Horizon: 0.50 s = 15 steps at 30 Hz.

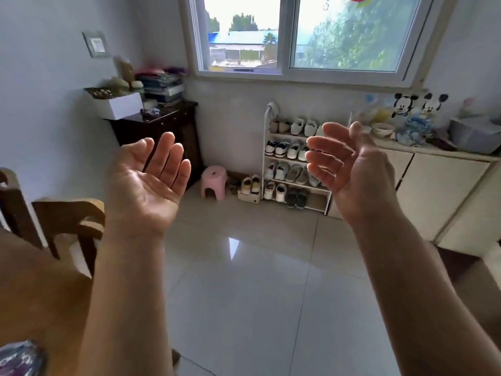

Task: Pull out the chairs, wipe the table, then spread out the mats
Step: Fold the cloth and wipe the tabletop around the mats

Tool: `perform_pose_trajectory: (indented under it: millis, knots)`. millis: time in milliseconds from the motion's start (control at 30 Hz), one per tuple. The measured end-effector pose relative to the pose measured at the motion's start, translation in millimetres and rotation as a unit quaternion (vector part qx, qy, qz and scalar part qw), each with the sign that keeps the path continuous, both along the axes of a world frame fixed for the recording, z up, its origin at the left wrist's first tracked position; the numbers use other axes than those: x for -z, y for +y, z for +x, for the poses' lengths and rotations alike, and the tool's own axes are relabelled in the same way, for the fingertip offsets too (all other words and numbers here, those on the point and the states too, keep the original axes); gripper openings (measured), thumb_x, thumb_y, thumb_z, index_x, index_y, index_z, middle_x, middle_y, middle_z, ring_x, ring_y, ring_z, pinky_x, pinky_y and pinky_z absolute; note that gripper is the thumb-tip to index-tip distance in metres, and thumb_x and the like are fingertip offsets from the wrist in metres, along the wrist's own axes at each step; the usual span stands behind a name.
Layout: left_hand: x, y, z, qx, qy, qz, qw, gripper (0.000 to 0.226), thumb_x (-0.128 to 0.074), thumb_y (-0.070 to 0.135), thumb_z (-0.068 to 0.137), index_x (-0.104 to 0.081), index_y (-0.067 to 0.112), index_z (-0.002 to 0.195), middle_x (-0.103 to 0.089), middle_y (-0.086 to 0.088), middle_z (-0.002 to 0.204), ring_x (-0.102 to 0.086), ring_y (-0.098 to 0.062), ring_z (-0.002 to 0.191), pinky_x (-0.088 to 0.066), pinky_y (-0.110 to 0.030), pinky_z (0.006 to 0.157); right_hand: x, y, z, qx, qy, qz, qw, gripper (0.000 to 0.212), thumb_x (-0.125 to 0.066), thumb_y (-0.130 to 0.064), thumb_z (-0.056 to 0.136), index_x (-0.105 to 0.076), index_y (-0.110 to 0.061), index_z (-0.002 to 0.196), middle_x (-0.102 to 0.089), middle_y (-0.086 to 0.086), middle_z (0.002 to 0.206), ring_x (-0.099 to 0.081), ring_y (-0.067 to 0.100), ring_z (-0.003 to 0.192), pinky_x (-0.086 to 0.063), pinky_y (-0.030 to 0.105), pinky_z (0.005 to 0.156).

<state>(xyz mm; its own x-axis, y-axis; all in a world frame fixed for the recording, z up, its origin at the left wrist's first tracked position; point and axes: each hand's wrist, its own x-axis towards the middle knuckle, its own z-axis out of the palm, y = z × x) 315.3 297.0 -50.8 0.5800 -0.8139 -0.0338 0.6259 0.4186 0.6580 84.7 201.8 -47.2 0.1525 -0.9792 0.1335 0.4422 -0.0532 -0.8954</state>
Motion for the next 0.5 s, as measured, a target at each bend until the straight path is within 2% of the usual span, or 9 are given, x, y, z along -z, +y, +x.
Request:
perform_pose_trajectory:
  millis: [167,267,500]
  knots:
    - [-12,-108,43,-0.068,-0.014,0.000,0.998,0.007,-0.057,0.028,0.092,-0.060,0.034,0.092,-0.074,0.008,0.103,-0.072,-0.009,0.088,-0.054,-0.029,0.078,-14,-122,56,-0.049,0.013,-0.025,0.998,0.033,-0.046,-0.040,0.100,-0.067,-0.014,0.101,-0.075,0.006,0.091,-0.070,0.019,0.077,-0.055,0.034,0.072]
    - [-13,-164,61,-0.082,-0.020,0.013,0.996,0.005,-0.061,0.031,0.091,-0.063,0.035,0.093,-0.074,0.007,0.100,-0.072,-0.009,0.086,-0.054,-0.029,0.077,-12,-181,82,-0.066,0.011,-0.033,0.997,0.029,-0.055,-0.041,0.094,-0.067,-0.015,0.100,-0.075,0.005,0.089,-0.070,0.019,0.075,-0.055,0.032,0.069]
    - [-7,-288,117,-0.112,-0.021,0.029,0.993,0.005,-0.062,0.032,0.090,-0.063,0.033,0.095,-0.075,0.006,0.097,-0.072,-0.009,0.087,-0.054,-0.029,0.081,0,-323,156,-0.104,0.006,-0.028,0.994,0.026,-0.059,-0.039,0.093,-0.067,-0.015,0.101,-0.074,0.007,0.093,-0.069,0.020,0.077,-0.054,0.032,0.071]
